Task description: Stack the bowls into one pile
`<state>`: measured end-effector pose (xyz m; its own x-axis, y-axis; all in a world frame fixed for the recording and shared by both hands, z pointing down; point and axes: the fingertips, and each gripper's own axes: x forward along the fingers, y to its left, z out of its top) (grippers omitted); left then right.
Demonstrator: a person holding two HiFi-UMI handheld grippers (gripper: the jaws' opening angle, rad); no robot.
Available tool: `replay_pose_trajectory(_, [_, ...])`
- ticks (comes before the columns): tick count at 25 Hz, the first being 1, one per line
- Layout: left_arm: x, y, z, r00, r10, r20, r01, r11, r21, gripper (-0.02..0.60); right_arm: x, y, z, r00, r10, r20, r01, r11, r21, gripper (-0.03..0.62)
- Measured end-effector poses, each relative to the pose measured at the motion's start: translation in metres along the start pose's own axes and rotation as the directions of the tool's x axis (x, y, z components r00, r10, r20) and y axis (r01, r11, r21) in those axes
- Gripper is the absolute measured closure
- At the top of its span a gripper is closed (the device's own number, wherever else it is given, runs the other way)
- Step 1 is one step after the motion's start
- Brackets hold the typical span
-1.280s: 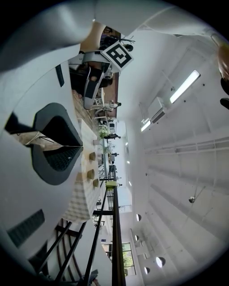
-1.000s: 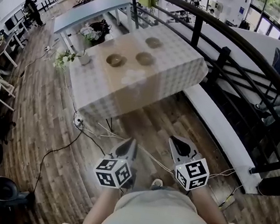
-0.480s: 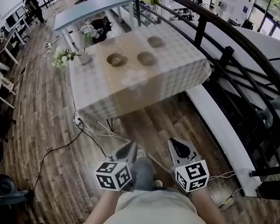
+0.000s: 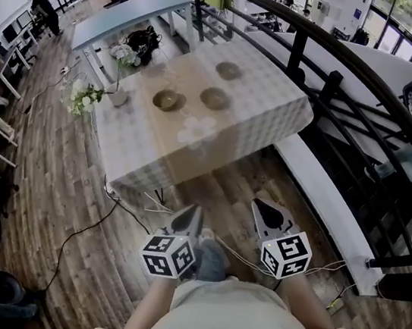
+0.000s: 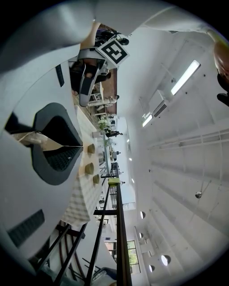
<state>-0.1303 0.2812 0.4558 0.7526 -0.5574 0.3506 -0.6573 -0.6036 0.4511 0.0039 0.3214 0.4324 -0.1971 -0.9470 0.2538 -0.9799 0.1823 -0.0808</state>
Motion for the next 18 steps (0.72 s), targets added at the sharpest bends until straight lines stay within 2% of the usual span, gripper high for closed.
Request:
replay_pose_trajectory(8, [0.037, 0.040, 0.038, 1.000, 0.013, -0.001, -0.013, 1.000, -0.010, 0.577, 0.060, -0.019, 0.024, 1.000, 0.001, -0.005, -0.001, 1.000, -0.002, 0.592])
replay_pose_trajectory(18, [0.073, 0.089, 0.075, 1.000, 0.011, -0.025, -0.012, 1.000, -0.020, 0.575, 0.134, -0.021, 0.042, 1.000, 0.006, -0.028, -0.006, 1.000, -0.005, 0.592])
